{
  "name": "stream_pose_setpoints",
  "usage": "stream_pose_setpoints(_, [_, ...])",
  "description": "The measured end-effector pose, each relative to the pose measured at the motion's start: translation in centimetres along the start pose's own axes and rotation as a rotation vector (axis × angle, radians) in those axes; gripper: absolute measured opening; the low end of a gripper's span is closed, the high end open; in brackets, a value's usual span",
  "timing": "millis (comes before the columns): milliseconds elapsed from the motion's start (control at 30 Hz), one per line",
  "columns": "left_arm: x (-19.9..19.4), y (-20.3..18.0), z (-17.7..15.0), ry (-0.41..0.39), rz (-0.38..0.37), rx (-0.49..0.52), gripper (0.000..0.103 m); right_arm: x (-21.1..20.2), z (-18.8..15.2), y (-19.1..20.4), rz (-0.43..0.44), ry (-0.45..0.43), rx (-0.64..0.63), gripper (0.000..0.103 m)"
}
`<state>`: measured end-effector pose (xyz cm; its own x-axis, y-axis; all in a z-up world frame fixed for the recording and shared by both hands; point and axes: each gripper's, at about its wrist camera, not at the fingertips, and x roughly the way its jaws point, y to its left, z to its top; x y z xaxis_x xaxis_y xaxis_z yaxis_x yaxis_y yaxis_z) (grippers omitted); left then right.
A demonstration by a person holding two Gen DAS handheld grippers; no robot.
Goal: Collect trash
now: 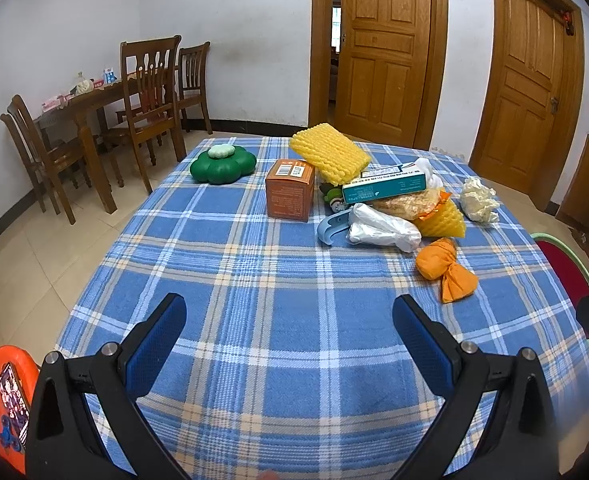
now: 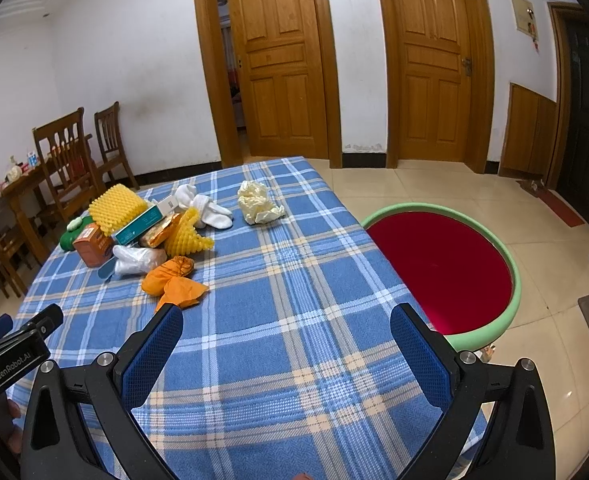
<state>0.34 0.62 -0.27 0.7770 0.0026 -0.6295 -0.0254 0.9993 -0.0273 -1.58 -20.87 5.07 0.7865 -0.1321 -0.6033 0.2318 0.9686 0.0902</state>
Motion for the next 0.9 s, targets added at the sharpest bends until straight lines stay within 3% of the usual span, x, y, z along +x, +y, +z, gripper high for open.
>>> stream_pose_setpoints(900, [-0.17, 0.18, 0.10, -0.004, 0.004, -0.003, 0.101, -0.05, -0.20, 0.14, 0.003, 0.004, 0.003, 0.103])
